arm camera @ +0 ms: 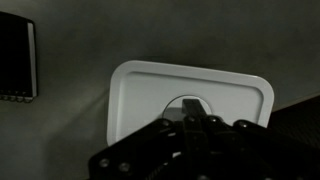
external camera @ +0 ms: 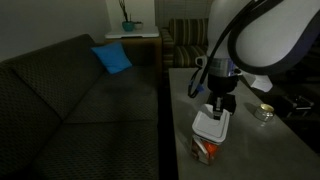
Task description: Put the white lid on top of the clear container
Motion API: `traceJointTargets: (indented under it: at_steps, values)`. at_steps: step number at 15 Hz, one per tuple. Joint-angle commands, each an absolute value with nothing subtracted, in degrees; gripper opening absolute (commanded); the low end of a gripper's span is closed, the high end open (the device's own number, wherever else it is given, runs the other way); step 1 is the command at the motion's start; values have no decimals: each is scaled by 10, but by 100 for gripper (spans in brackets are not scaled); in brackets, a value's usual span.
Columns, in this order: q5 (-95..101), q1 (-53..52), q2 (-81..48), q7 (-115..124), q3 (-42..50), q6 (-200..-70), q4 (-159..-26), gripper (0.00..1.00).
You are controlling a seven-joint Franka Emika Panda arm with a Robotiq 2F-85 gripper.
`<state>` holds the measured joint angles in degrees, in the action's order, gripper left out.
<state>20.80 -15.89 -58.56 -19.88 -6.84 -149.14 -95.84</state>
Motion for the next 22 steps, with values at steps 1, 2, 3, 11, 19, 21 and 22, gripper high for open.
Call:
traceJointTargets:
  at_steps: [1, 2, 3, 11, 19, 21, 22]
  values:
    - [219, -158, -565, -197, -64, -1502, -980, 0]
    - [219, -158, -564, -197, -64, -1502, -980, 0]
    - [220, -158, -563, -197, -64, -1501, -981, 0]
    - [221, -159, -554, -194, -63, -1503, -984, 0]
    - [219, -157, -553, -197, -67, -1509, -986, 69]
    - [215, -153, -553, -200, -72, -1511, -986, 83]
    - [213, -151, -553, -202, -74, -1510, -986, 89]
